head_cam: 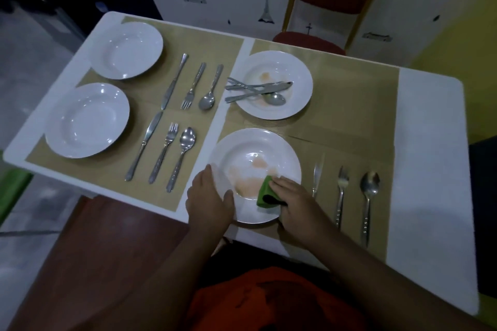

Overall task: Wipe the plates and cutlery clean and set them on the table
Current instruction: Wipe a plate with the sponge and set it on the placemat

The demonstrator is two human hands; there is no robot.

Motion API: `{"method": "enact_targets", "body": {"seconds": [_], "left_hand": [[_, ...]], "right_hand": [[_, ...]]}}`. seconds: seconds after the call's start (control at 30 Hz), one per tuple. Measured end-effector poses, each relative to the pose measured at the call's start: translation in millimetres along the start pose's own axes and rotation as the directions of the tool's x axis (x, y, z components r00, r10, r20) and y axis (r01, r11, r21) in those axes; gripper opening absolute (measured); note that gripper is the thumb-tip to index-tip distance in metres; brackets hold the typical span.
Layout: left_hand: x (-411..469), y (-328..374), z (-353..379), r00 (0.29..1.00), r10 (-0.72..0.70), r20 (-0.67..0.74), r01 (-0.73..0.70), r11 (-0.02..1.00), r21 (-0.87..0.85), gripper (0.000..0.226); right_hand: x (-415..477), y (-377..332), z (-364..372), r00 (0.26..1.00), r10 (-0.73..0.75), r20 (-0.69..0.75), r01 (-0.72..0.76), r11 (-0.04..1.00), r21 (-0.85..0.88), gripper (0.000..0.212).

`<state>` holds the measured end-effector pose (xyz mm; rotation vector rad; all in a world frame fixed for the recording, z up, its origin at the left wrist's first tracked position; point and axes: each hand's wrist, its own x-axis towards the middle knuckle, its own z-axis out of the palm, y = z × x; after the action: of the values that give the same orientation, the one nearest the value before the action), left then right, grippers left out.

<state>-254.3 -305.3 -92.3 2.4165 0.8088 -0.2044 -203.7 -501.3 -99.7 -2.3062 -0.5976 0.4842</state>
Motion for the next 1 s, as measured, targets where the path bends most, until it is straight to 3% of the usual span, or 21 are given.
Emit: {"method": "enact_targets", "body": {"seconds": [0.07,0.17,0.3,0.37,0.5,0.6,0.73,0.8,0.9,1.0], "left_hand": [[9,-4,-2,0.999,-0.037,-0.009,0.035,0.978,-0.207,0.085],[22,-8,-6,0.967,-0.250,0.045,0.238,0.832,-0.501,0.083],[34,-18,-5,0.907,-0.346,0.241,0.419,0.682,-0.599,0.028],[35,-22,-7,0.886,-0.324,0.332,0.464,0.596,-0.656,0.015],[32,-29,-10,0.879,-0.213,0.426,0.474,0.485,-0.735,0.020],[29,-36,-14,0.885,-0.115,0.451,0.449,0.465,-0.763,0.024],[24,-35,-11,0.862,0.018,0.507,0.433,0.496,-0.753,0.025],[23,-29,-13,0.852,0.060,0.520,0.435,0.471,-0.768,0.025],[34,-24,-27,0.880,0.036,0.474,0.415,0.429,-0.802,0.026],[49,-27,-40,0.893,-0.045,0.448,0.423,0.425,-0.800,0.030]], "right_hand": [[3,-4,1,0.998,0.053,-0.018,-0.053,0.999,-0.012,0.062],[11,-12,1,0.988,0.143,-0.063,-0.140,0.989,0.039,0.057],[21,-26,4,0.970,0.208,-0.123,-0.203,0.978,0.052,0.054],[28,-32,5,0.958,0.239,-0.162,-0.232,0.971,0.062,0.053],[40,-37,-1,0.923,0.286,-0.258,-0.282,0.958,0.055,0.050],[50,-40,0,0.921,0.285,-0.266,-0.299,0.954,-0.012,0.040],[66,-57,13,0.903,0.297,-0.310,-0.299,0.953,0.040,0.035],[73,-69,20,0.930,0.263,-0.257,-0.260,0.964,0.048,0.042],[73,-77,31,0.999,0.032,-0.041,-0.033,0.999,-0.034,0.046],[49,-69,32,0.991,-0.076,0.105,0.090,0.987,-0.136,0.053]]}}
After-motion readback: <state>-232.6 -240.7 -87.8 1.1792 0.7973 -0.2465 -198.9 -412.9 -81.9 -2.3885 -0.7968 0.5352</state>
